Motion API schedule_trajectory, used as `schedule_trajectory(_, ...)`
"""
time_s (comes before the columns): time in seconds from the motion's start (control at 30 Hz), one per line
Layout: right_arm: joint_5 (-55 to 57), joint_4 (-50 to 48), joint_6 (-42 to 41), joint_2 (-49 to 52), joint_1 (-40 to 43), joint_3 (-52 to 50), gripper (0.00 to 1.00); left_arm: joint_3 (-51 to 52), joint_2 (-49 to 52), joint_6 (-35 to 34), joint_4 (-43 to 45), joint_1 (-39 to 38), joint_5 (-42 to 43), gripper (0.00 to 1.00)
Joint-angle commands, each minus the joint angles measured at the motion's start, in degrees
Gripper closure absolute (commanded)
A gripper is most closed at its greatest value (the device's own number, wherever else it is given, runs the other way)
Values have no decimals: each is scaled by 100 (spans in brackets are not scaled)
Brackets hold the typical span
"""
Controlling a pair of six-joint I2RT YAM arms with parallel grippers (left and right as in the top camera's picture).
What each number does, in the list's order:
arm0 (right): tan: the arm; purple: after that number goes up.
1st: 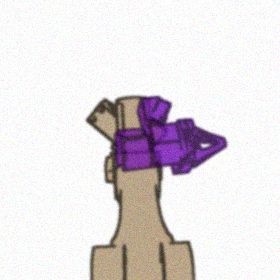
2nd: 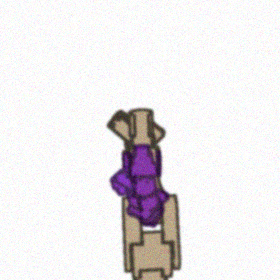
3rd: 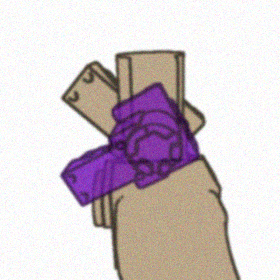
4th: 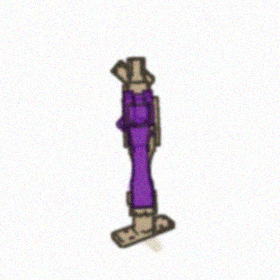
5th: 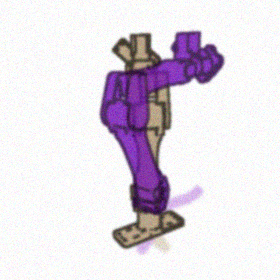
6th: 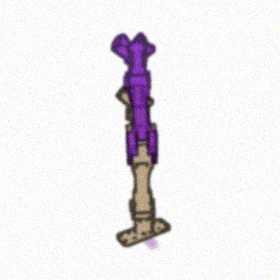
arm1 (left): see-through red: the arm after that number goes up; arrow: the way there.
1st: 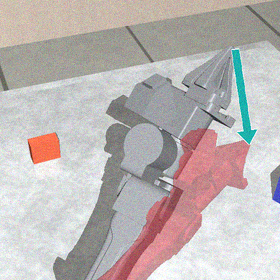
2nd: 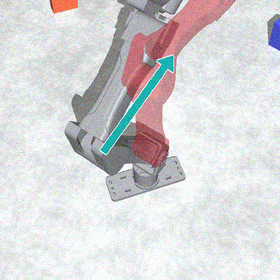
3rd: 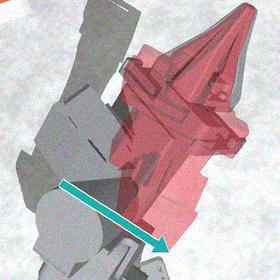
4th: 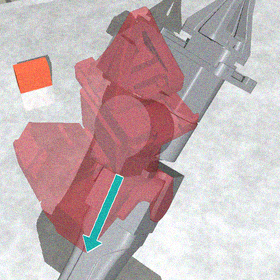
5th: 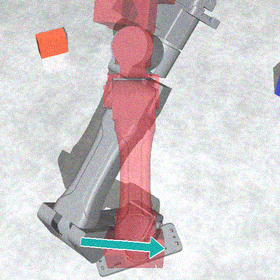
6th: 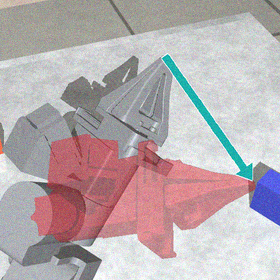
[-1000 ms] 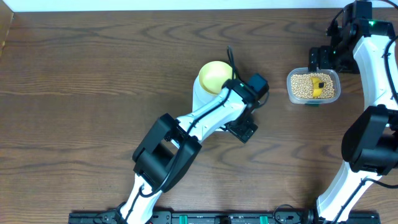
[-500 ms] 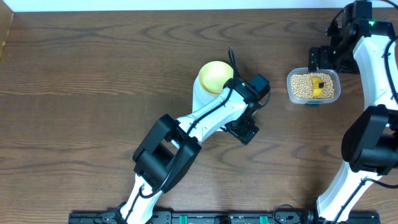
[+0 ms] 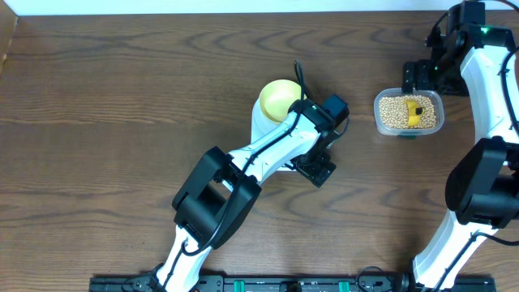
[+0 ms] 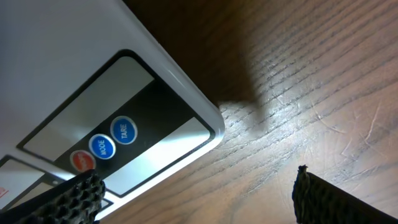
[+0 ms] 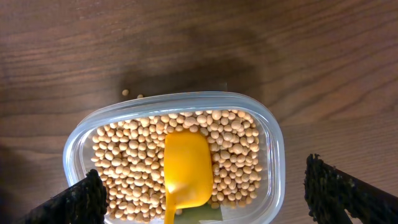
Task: Scoop item into bowl and weigh 50g on scale
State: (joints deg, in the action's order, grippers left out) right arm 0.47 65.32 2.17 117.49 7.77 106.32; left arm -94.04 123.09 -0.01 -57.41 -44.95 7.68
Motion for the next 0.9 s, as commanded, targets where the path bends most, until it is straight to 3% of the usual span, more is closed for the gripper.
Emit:
schedule_trajectory(0.0, 50, 7, 24, 28, 7, 81, 1, -114, 122, 140, -31, 24, 142, 2)
schedule_trajectory(0.1, 50, 7, 24, 28, 7, 81, 0, -114, 122, 496, -111, -7, 400, 2)
schedule_trajectory(0.87, 50, 7, 24, 28, 7, 81, 1, -107, 229, 337, -66, 87, 369, 2)
